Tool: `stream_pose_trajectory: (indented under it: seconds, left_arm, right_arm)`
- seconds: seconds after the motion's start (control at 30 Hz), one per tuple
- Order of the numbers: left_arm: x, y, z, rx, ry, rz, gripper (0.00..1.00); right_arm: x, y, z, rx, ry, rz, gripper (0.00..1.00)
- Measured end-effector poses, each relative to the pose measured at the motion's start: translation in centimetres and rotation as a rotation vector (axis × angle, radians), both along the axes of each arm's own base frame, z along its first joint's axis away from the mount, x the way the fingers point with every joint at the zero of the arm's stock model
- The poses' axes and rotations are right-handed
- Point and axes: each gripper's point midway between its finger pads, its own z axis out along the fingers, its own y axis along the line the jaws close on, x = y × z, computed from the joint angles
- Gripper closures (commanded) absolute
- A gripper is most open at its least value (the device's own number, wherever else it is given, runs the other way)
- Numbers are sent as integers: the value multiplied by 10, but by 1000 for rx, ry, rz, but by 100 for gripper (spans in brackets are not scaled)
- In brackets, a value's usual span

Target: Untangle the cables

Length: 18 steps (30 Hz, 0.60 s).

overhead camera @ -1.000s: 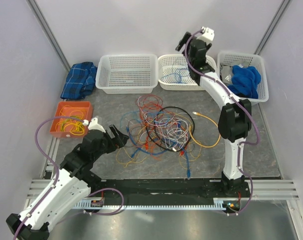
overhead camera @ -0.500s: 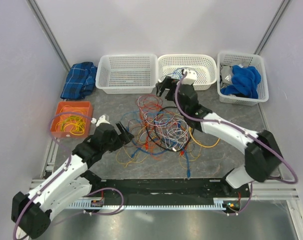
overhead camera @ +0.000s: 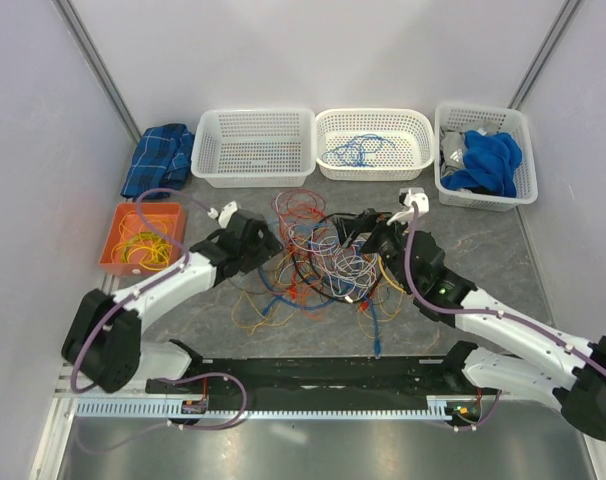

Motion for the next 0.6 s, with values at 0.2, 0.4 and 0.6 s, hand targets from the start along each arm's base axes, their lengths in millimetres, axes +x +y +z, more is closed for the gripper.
stream_pose_trajectory:
  seconds: [0.2,0.4,0.6]
  left_arm:
    - [62,-32,10,9,-18,27,20]
    - [101,-36,-6,50,-4,125,25]
    - [99,-21,-53,97,117,198,27]
  right_arm:
    - [-19,-17,-10,8,9,7,4]
    - [-33,-33,-18,4,19,4,3]
    - [-37,-43,-13,13,6,-19,2]
